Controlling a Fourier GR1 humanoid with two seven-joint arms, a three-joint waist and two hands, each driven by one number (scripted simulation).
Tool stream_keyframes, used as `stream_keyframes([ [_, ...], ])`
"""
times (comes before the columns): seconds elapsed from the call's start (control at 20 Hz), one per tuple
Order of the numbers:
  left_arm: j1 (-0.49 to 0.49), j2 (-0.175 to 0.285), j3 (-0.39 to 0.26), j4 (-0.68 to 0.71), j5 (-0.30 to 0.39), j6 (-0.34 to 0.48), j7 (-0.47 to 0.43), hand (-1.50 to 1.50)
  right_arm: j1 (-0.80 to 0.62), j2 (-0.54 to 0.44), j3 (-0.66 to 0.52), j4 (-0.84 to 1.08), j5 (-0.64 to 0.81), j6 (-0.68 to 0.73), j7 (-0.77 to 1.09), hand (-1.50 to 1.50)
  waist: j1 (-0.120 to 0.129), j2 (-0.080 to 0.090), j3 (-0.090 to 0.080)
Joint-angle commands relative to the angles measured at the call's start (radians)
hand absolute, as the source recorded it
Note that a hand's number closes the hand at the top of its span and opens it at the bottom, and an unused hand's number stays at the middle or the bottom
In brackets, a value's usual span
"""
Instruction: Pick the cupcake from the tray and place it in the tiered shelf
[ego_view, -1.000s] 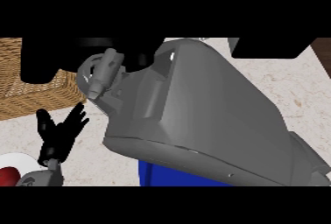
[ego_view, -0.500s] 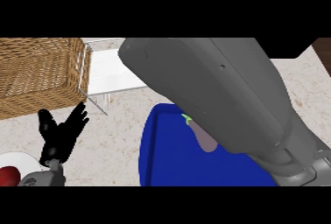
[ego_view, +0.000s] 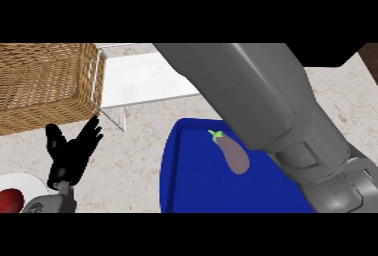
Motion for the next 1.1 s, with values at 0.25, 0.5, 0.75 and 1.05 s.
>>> stream_keyframes([
  [0.25,-0.019,0.001,0.007,0.001,-0.001,0.003,0.026,0.00,-0.044,0.027,-0.040,0.214,0.053,-0.109,-0.132,1.50,0.002,0.003,-0.001],
  [0.5,-0.046,-0.014,-0.001,0.018,-0.015,0.019,0.026,0.00,-0.070,0.028,-0.092,0.287,0.034,-0.136,-0.245,1.50,0.005,0.005,-0.001],
  [0.75,-0.006,0.000,0.012,0.039,-0.004,-0.019,-0.017,0.00,-0.051,0.028,-0.097,0.335,0.032,-0.174,-0.304,1.50,0.007,0.005,-0.002],
  [1.05,0.026,0.003,0.010,0.011,0.008,-0.038,-0.010,0.00,-0.074,0.027,-0.163,0.293,-0.003,-0.215,-0.213,1.50,-0.001,-0.002,-0.001],
])
